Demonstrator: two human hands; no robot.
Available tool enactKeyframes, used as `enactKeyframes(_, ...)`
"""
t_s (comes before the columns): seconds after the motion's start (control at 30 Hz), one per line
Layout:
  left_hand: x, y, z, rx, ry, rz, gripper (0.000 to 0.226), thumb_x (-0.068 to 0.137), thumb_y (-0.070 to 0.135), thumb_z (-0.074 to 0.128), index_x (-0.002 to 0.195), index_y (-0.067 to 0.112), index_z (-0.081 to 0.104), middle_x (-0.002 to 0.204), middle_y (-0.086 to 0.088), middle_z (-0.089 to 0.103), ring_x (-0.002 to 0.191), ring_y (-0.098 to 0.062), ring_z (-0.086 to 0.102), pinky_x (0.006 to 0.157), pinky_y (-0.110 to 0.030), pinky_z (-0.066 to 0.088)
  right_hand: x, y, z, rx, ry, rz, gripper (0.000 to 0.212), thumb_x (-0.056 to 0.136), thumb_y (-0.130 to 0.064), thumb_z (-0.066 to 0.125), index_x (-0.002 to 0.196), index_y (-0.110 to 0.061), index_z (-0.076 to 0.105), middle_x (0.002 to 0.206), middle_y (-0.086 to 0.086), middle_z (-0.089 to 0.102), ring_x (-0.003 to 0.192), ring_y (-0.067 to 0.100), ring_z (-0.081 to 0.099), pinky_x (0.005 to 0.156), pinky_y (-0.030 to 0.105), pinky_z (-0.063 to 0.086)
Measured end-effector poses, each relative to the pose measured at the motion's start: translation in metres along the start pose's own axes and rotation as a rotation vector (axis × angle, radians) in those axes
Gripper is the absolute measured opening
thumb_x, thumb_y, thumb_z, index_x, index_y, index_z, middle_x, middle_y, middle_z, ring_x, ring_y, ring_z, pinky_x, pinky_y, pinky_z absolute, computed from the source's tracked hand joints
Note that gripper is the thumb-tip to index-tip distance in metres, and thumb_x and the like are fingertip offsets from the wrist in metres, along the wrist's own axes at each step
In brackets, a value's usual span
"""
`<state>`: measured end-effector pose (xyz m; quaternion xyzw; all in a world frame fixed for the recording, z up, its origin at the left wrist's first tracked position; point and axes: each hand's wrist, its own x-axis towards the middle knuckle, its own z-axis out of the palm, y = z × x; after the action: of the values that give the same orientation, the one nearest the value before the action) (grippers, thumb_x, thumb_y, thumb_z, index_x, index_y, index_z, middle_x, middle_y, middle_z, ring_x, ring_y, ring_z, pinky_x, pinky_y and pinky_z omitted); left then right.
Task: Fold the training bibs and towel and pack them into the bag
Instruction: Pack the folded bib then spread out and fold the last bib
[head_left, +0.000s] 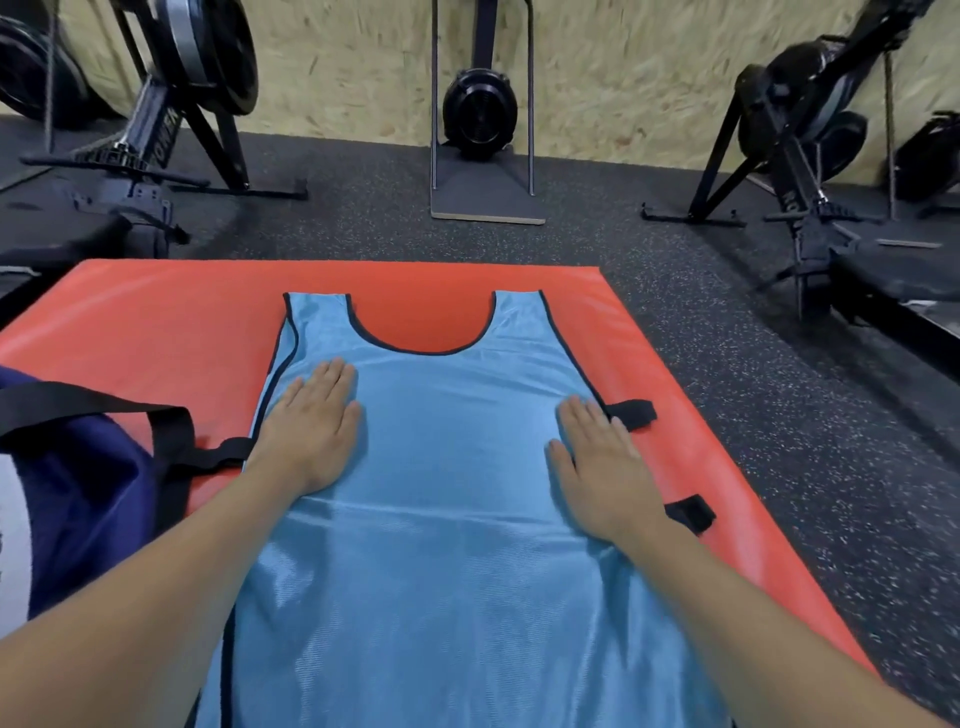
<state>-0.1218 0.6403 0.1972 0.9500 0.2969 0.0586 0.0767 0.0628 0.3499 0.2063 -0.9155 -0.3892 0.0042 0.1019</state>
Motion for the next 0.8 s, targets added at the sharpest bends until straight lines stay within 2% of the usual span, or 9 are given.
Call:
enactKeyframes(0.17, 0.009, 0.009, -0.019, 0.108, -0.18, -0.075, 0.061, 0.107, 0.037, 0.014, 0.16, 0.011, -0.001, 0.168, -0.004, -0.009, 0.154, -0.017, -0.009, 0.125, -0.04, -0.004, -0.004, -0.003, -0.003, -0.035, 0.03, -0.002, 0.06, 0.107, -0.042, 0.016, 0.161, -0.018, 0.005, 0.168, -0.006, 0.0, 0.153, 0.009, -0.007, 0.124, 0.032, -0.008)
enactKeyframes(0.23, 0.013, 0.032, -0.028, 0.173, -0.166, -0.099, 0.063, 0.106, 0.039, 0.012, 0.159, 0.007, -0.003, 0.167, -0.008, -0.01, 0.154, -0.02, -0.009, 0.125, -0.041, -0.005, -0.006, -0.003, -0.004, -0.016, 0.029, 0.003, 0.06, 0.106, -0.042, 0.016, 0.161, -0.018, 0.005, 0.168, -0.005, 0.0, 0.153, 0.009, -0.007, 0.124, 0.032, -0.008)
enactKeyframes(0.3, 0.003, 0.079, -0.025, 0.117, -0.054, 0.009, 0.069, 0.103, 0.046, 0.002, 0.158, 0.005, -0.002, 0.167, -0.01, -0.008, 0.154, -0.021, -0.007, 0.123, -0.034, -0.011, -0.005, -0.002, -0.003, -0.015, 0.029, -0.001, 0.06, 0.106, -0.042, 0.015, 0.161, -0.018, 0.005, 0.168, -0.005, 0.001, 0.153, 0.009, -0.007, 0.124, 0.032, -0.008)
enactKeyframes(0.37, -0.022, 0.139, -0.01, -0.032, 0.031, 0.16, 0.088, 0.09, 0.055, -0.021, 0.159, 0.006, 0.003, 0.167, -0.009, -0.004, 0.155, -0.02, -0.004, 0.118, -0.029, -0.018, -0.004, -0.002, -0.001, -0.02, 0.033, -0.012, 0.06, 0.106, -0.042, 0.015, 0.16, -0.017, 0.006, 0.168, -0.004, 0.002, 0.154, 0.01, -0.005, 0.124, 0.032, -0.008)
enactKeyframes(0.43, -0.048, 0.177, 0.011, -0.096, -0.022, 0.225, 0.103, 0.08, 0.061, -0.033, 0.16, 0.009, 0.006, 0.168, -0.006, 0.0, 0.154, -0.017, -0.003, 0.12, -0.029, -0.016, -0.005, -0.001, 0.001, -0.029, 0.048, -0.01, 0.063, 0.103, -0.043, 0.01, 0.16, -0.017, 0.009, 0.168, -0.003, 0.005, 0.154, 0.01, -0.002, 0.124, 0.032, -0.007)
enactKeyframes(0.47, -0.055, 0.179, 0.018, -0.096, -0.041, 0.219, 0.099, 0.083, 0.061, -0.029, 0.16, 0.011, 0.007, 0.168, -0.003, 0.001, 0.154, -0.015, -0.003, 0.122, -0.031, -0.012, -0.005, 0.0, 0.002, -0.035, 0.059, -0.01, 0.067, 0.099, -0.045, 0.005, 0.16, -0.016, 0.011, 0.168, -0.003, 0.007, 0.154, 0.01, -0.001, 0.124, 0.032, -0.006)
enactKeyframes(0.57, -0.067, 0.134, 0.012, -0.071, -0.003, 0.138, 0.089, 0.09, 0.063, -0.009, 0.159, 0.013, 0.017, 0.165, -0.001, 0.008, 0.154, -0.015, 0.006, 0.123, -0.032, -0.004, -0.003, 0.002, 0.004, -0.027, 0.061, -0.012, 0.075, 0.093, -0.047, -0.002, 0.16, -0.017, 0.013, 0.168, -0.004, 0.009, 0.154, 0.011, 0.001, 0.125, 0.034, -0.004)
enactKeyframes(0.7, -0.081, 0.021, -0.014, 0.009, 0.027, -0.093, 0.099, 0.081, 0.063, -0.009, 0.158, 0.006, 0.017, 0.166, -0.009, 0.009, 0.154, -0.019, 0.007, 0.123, -0.03, -0.007, -0.003, 0.001, 0.004, -0.018, 0.048, 0.0, 0.062, 0.104, -0.042, 0.011, 0.161, -0.018, 0.007, 0.168, -0.005, 0.003, 0.154, 0.01, -0.004, 0.126, 0.036, -0.002)
enactKeyframes(0.8, -0.086, 0.022, -0.028, 0.028, 0.027, -0.119, 0.098, 0.082, 0.058, -0.01, 0.157, 0.004, 0.019, 0.166, -0.012, 0.014, 0.154, -0.023, 0.01, 0.125, -0.036, 0.001, -0.003, 0.0, 0.003, -0.026, 0.046, 0.002, 0.062, 0.104, -0.042, 0.013, 0.161, -0.018, 0.006, 0.168, -0.005, 0.002, 0.154, 0.01, -0.005, 0.126, 0.036, -0.002)
